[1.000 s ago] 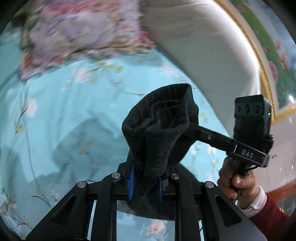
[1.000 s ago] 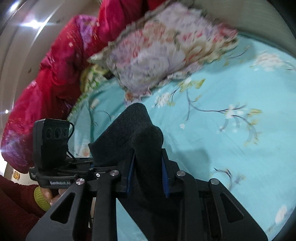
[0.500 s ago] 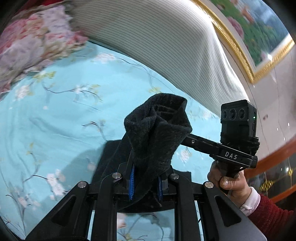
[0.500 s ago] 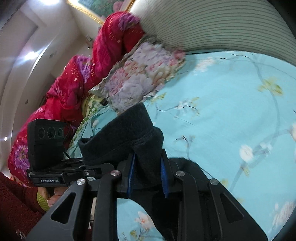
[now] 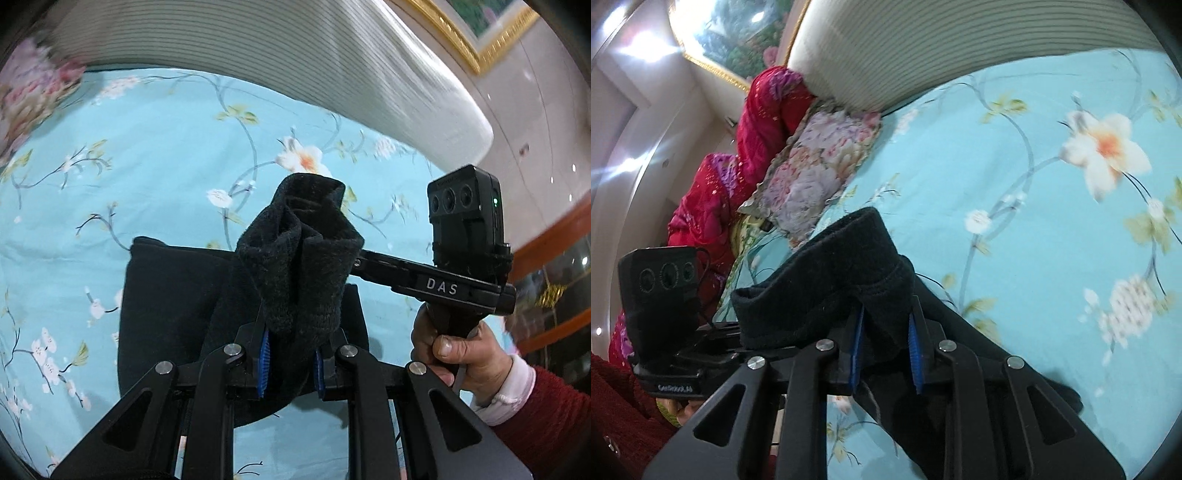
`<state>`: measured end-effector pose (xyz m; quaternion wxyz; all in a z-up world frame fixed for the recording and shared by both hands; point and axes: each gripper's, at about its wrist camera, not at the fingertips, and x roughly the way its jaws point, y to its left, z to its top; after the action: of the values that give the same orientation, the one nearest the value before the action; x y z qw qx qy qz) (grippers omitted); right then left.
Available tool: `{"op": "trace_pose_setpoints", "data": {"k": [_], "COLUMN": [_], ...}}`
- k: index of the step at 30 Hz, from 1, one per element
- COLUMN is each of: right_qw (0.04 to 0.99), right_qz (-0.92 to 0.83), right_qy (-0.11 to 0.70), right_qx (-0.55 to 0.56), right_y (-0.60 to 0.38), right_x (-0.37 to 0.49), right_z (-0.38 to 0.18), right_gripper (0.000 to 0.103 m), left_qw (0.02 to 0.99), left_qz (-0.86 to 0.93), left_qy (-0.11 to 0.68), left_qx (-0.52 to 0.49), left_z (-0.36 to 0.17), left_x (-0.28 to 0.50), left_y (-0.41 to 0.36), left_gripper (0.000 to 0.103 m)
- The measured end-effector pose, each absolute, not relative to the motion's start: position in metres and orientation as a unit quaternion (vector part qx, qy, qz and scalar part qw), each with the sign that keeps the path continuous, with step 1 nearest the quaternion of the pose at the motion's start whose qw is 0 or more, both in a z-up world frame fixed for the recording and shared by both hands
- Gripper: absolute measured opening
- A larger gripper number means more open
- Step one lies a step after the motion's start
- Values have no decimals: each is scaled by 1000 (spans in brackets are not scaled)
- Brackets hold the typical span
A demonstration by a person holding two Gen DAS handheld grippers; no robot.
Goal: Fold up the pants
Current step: 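Lift the gripped fold edge with both grippers and pull it over the bundle, then lay the folded edge down onto the bundle with both grippers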
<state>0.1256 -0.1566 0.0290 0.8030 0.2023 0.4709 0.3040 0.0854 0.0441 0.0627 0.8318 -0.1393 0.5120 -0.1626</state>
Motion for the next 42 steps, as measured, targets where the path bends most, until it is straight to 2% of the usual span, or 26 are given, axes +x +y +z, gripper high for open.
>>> {"op": "trace_pose_setpoints", "data": {"k": [9, 26, 32, 33, 35, 37, 39, 42], "right_qw": [807, 806, 815, 817, 819, 825, 834, 837], "right_qz": [274, 222, 178, 168, 151, 135, 127, 116], "right_qy": [475, 491, 483, 482, 483, 475, 460, 451], "right_qx": [220, 246, 266, 268, 272, 273, 277, 288], "right_y": [-184, -214, -229, -231, -234, -238, -240, -241], "right_x": [113, 83, 66, 63, 59, 54, 48, 43], "right_z": [12, -5, 4, 6, 9, 13, 19, 26], "right_gripper": [21, 21, 21, 22, 37, 61, 67, 70], "left_qw": [831, 812, 802, 800, 793, 787, 784, 781], "left_qz": [-176, -221, -236, -240, -254, -268, -278, -285], "left_qy": [522, 538, 547, 548, 551, 552, 552, 552], "left_qx": [-81, -42, -48, -48, -54, -60, -58, -60], "left_z": [43, 17, 12, 12, 12, 14, 17, 21], "left_x": [85, 78, 80, 79, 78, 76, 73, 67], "left_y": [7, -28, -31, -32, -35, -38, -41, -39], "left_gripper": [18, 19, 32, 38, 44, 46, 50, 51]}}
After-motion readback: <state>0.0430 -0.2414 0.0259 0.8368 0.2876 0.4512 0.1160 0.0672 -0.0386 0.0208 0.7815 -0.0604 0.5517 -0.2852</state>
